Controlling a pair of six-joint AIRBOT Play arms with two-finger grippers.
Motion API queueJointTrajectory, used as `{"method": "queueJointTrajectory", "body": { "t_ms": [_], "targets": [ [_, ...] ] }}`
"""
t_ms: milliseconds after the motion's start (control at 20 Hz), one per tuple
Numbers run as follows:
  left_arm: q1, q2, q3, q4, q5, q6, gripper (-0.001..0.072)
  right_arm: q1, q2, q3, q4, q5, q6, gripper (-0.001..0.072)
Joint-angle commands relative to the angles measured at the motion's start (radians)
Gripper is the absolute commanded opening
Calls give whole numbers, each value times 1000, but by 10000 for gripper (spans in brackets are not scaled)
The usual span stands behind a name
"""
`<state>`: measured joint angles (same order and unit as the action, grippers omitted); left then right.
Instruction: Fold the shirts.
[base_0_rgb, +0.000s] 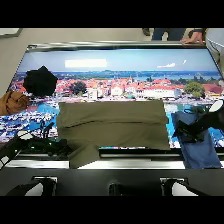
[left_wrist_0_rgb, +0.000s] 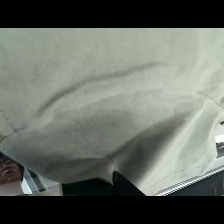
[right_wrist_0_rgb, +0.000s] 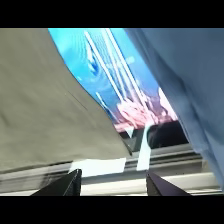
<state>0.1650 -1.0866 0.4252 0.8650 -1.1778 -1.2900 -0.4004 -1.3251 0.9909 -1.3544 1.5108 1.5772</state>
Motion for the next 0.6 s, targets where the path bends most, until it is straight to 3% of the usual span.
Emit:
{"method": "queueJointTrajectory", "body": {
  "t_ms": [0,500,550],
  "targets": [
    [-4,1,-3,-5,12,9,39,0,25,-93,18,-60,-24,491],
    [-4,2,-3,-5,20,12,39,0,24,-299,135,-307,-55,480],
    [-4,3,-3,-5,20,12,39,0,24,-301,148,-314,-55,397]
  ]
}}
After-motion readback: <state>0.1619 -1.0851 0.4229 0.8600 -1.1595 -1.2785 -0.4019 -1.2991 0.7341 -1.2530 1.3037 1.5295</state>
